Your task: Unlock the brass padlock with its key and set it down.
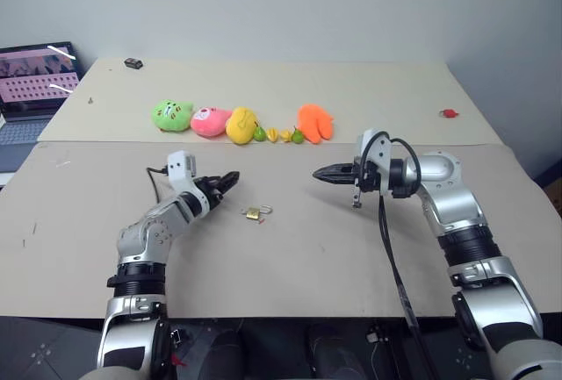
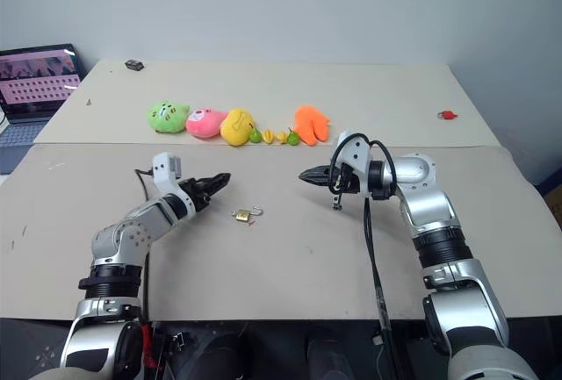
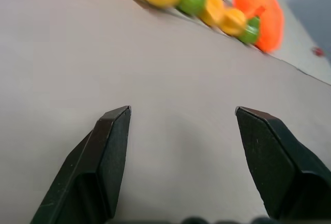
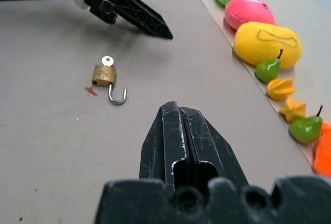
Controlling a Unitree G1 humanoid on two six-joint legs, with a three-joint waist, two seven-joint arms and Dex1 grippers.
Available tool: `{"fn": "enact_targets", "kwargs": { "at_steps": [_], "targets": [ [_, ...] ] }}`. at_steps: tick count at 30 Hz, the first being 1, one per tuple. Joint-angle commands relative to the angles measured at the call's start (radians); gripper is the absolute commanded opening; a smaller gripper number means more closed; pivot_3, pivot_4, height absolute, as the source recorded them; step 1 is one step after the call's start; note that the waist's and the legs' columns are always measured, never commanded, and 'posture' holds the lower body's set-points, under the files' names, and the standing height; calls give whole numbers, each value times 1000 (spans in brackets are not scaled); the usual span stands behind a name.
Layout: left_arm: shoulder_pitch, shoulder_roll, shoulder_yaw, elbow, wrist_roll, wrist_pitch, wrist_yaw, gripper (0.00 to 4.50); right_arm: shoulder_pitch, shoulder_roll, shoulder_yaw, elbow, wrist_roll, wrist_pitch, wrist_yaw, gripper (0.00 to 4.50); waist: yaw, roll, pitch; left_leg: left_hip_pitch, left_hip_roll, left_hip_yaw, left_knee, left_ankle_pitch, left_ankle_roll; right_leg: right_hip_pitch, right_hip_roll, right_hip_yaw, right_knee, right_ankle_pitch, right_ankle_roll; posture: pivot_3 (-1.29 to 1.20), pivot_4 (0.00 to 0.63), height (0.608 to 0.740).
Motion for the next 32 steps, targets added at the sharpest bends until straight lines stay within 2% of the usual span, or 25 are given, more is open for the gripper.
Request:
{"fn": "enact_targets", "kwargs": {
  "at_steps": [1, 5, 9, 15, 22, 26, 32],
  "targets": [
    [39, -6, -5, -101, 44, -21, 40, 3477, -14, -8, -46, -10, 27, 9, -13, 0, 1, 0, 0, -1, 0, 0, 0, 0, 0, -1, 0, 0, 0, 0, 0, 0, 150, 717],
    [94, -25, 1, -285, 43, 15, 102, 3477, 12, -21, -98, -36, 50, 41, -58, 0, 6, -1, 0, -5, 0, 0, 0, 0, 0, -4, -1, 0, 0, 0, 0, 0, 150, 717],
    [166, -40, 42, -467, 18, 56, 166, 3477, 105, -46, -194, -125, 112, 125, -125, 0, 21, -1, 1, -12, 0, 0, 1, 0, 0, -11, -1, 0, 1, 2, -2, 0, 150, 717],
    [347, -13, 35, -670, 129, -31, 198, 3477, 347, -43, -363, -246, 268, 308, -223, 0, 31, -1, 1, -16, -1, 0, 2, 0, 0, -14, -2, 0, 0, 4, -6, 0, 150, 717],
    [484, -60, 72, -752, 192, -143, 239, 3477, 529, -19, -301, -307, 239, 326, -247, 0, 23, -1, 1, -13, -1, 1, 4, 0, 0, -12, -1, 1, 1, 2, 1, 0, 150, 717],
    [523, -70, 67, -778, 263, -217, 267, 3477, 499, 43, -301, -276, 219, 284, -330, 0, 20, -1, 1, -14, 0, 2, 4, 0, 0, -13, -1, 2, 1, 1, 1, 0, 150, 717],
    [558, -91, 64, -770, 293, -274, 272, 3477, 464, 124, -311, -273, 208, 279, -461, 0, 25, -1, 1, -14, -1, 2, 5, 0, 0, -13, -1, 2, 0, 2, 2, 0, 150, 717]
  ]
}}
